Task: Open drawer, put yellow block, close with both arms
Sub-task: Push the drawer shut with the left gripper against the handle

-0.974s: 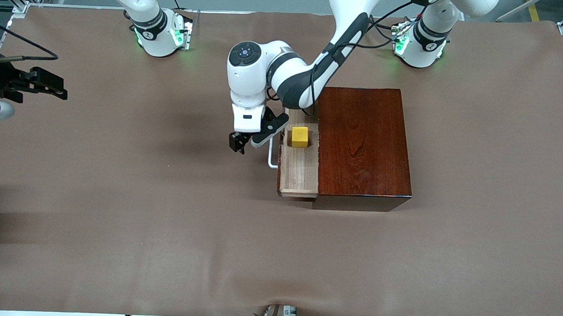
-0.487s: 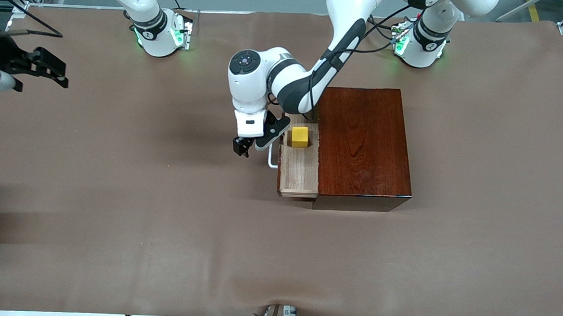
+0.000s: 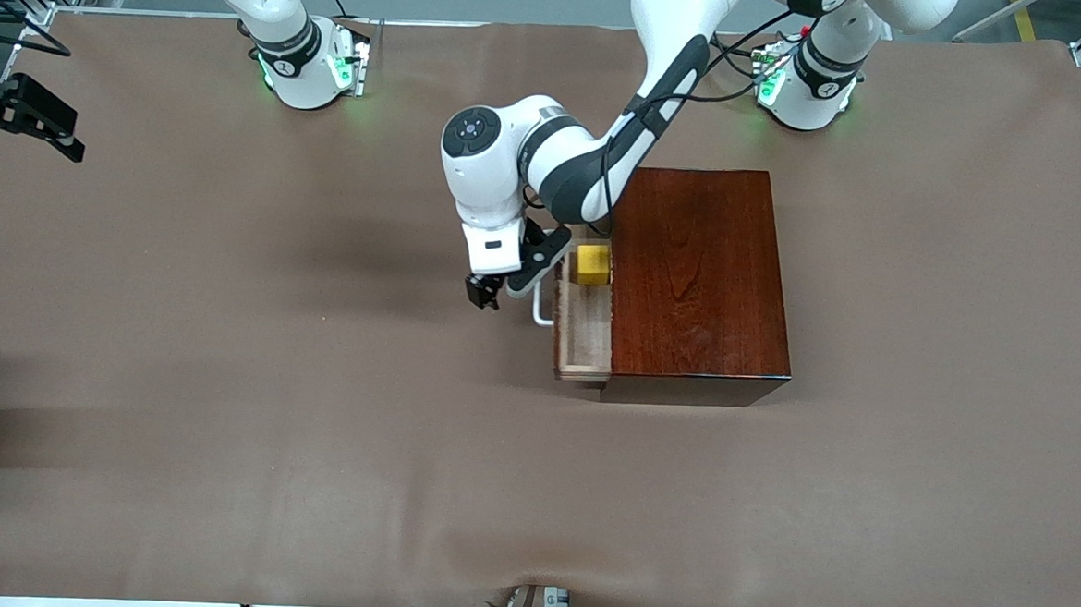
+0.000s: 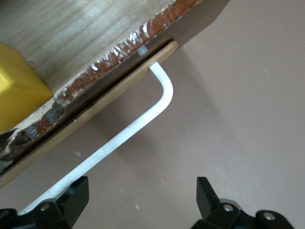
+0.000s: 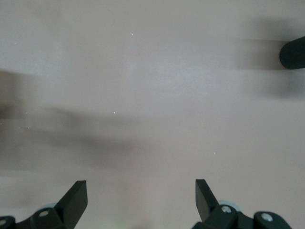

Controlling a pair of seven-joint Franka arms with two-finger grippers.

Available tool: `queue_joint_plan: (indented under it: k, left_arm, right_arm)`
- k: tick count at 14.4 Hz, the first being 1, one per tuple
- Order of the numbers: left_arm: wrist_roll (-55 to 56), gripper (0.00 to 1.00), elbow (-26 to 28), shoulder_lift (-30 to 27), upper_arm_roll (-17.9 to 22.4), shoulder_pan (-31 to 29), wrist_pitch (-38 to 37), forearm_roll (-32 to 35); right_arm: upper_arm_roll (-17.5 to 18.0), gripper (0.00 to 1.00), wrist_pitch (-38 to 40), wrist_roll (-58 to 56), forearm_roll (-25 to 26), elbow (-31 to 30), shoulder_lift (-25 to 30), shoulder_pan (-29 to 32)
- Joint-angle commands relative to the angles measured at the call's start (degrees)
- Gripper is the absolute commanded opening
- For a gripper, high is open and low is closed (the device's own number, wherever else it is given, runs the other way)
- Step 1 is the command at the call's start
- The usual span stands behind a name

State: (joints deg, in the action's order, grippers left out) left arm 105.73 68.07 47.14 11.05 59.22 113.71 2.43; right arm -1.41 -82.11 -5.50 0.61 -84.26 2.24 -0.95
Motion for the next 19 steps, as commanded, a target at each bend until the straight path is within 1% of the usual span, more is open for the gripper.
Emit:
queue_joint_plan:
  k: [1,3,6,14,19]
  left_arm:
    - [2.2,1.00,0.4,-2.5,0.8,0.1,-8.2,1.9]
    - [7.6,1.00,0.6,-2.6,0.9,0.3,-12.4,2.6]
    - [8.9,1.00,2.0,-2.2,0.7,0.5,-16.9,4.5]
    - [8.0,1.00,2.2,-2.5,0.8,0.1,-18.8,4.6]
    - [7.8,1.00,2.1,-2.5,2.0,-0.9,-20.5,4.7]
  right_arm:
    - [0.6,1.00,0.8,-0.8,0.6,0.4,0.3,1.2]
    - [0.6,1.00,1.4,-0.8,0.6,0.3,0.2,2.3]
    - [0.6,1.00,2.2,-0.7,0.6,0.3,0.3,2.3]
    - [0.7,1.00,2.7,-0.6,-0.3,0.3,0.2,1.9]
    - [0.7,1.00,2.7,-0.5,-1.8,0.3,0.2,2.3]
